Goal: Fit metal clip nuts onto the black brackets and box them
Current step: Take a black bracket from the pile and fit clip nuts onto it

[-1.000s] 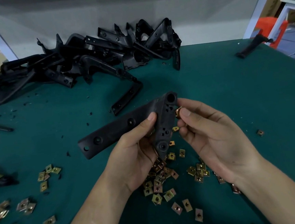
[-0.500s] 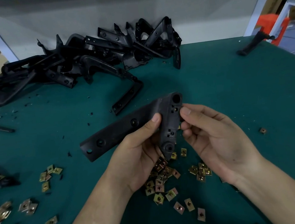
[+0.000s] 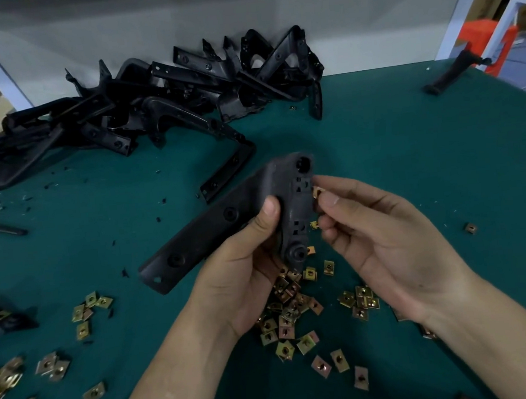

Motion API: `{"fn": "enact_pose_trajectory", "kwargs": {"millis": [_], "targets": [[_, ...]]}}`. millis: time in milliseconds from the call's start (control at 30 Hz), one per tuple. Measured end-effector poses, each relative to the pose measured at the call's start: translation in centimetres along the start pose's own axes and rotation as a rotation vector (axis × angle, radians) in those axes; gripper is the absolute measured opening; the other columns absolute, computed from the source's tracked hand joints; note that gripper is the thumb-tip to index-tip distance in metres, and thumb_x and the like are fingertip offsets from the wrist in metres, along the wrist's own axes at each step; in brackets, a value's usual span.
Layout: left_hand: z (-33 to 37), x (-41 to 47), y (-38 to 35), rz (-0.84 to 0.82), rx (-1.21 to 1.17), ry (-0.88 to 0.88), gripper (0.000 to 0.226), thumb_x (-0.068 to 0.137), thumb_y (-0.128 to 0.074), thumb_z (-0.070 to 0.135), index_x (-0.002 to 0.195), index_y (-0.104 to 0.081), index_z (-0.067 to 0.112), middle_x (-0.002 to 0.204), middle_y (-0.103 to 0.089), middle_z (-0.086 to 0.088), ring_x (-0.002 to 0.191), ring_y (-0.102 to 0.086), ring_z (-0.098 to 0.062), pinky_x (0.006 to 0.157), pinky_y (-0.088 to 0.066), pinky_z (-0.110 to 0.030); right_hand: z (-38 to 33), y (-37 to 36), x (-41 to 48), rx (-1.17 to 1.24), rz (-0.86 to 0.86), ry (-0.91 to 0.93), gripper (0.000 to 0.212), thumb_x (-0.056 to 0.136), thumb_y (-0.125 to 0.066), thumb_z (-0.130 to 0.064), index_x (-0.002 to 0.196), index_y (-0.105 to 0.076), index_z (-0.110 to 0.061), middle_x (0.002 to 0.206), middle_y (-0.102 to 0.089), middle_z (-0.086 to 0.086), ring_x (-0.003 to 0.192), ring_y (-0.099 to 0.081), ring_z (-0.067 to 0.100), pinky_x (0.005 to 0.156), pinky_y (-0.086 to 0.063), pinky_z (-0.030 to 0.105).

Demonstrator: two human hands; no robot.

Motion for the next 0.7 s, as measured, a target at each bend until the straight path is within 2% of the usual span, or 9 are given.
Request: {"fn": "enact_pose_trajectory", "kwargs": {"millis": [133,200,333,467,567,633,700], "targets": [[0.0,-0.1,0.0,0.007,0.032,0.008,0.046,0.072,-0.079,0.034,0.112,-0.078,0.012,0.119,-0.074,-0.011,0.108,-0.072,-0.019,0.081,-0.057,-0.024,0.2,-0.4,0.0,-0.021,-0.056,-0.018,0.023,0.077,-0.072,-0.017,0.098,-0.081,-0.015,0.085,-0.072,0.000,0.071,-0.063,0.006,0.069,-0.054,0.018],[-0.1,-0.1,0.1,0.019,0.048,0.014,0.044,0.075,-0.084,0.032,0.114,-0.078,0.011,0.121,-0.073,-0.012,0.109,-0.072,-0.019,0.081,-0.057,-0.023,0.2,-0.2,0.0,-0.014,-0.058,-0.016,0.022,0.077,-0.072,-0.016,0.097,-0.081,-0.014,0.085,-0.072,0.001,0.071,-0.063,0.006,0.068,-0.054,0.018],[0.0,-0.1,0.5,0.064,0.120,0.014,0.049,0.071,-0.080,0.040,0.111,-0.079,0.013,0.117,-0.075,-0.011,0.109,-0.072,-0.021,0.082,-0.058,-0.024,0.0,0.0,0.1,-0.079,-0.051,0.017,0.027,0.073,-0.075,-0.022,0.099,-0.081,-0.015,0.087,-0.072,0.002,0.073,-0.063,0.006,0.070,-0.054,0.018],[1.0,-0.2,1.6,0.196,0.258,-0.089,0.059,0.065,-0.086,0.043,0.115,-0.076,0.013,0.116,-0.075,-0.008,0.110,-0.071,-0.022,0.090,-0.058,-0.032,0.1,0.3,0.0,-0.174,-0.038,0.046,0.025,0.076,-0.073,-0.023,0.099,-0.080,-0.016,0.085,-0.070,0.001,0.075,-0.062,0.008,0.075,-0.055,0.020],[1.8,-0.4,2.3,0.276,0.397,-0.183,0.063,0.065,-0.093,0.045,0.117,-0.075,0.016,0.115,-0.076,-0.003,0.110,-0.071,-0.019,0.101,-0.050,-0.041,-0.4,0.1,-0.3,-0.356,-0.011,0.143,0.019,0.080,-0.070,-0.024,0.096,-0.078,-0.017,0.080,-0.069,-0.003,0.074,-0.063,0.007,0.073,-0.054,0.019],[2.7,-0.5,2.3,0.294,0.473,-0.255,0.061,0.067,-0.089,0.048,0.117,-0.074,0.015,0.114,-0.077,-0.003,0.109,-0.072,-0.018,0.102,-0.050,-0.041,-0.8,-0.5,-0.6,-0.509,-0.008,0.242,0.017,0.083,-0.067,-0.026,0.096,-0.075,-0.018,0.076,-0.069,-0.009,0.072,-0.064,0.003,0.069,-0.051,0.015],[3.6,-0.7,2.5,0.325,0.565,-0.312,0.062,0.069,-0.085,0.057,0.115,-0.073,0.018,0.115,-0.075,-0.003,0.110,-0.071,-0.016,0.100,-0.052,-0.039,-0.8,-1.1,-0.8,-0.552,-0.020,0.288,0.017,0.084,-0.066,-0.027,0.096,-0.074,-0.016,0.077,-0.069,-0.009,0.073,-0.063,0.003,0.068,-0.050,0.015]]}}
Point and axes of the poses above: each hand's wrist, its own x-axis towards the middle knuckle, its own y-axis out of the back of the hand, z = x × y, the point moved 7 cm from there along x, towards the middle knuckle
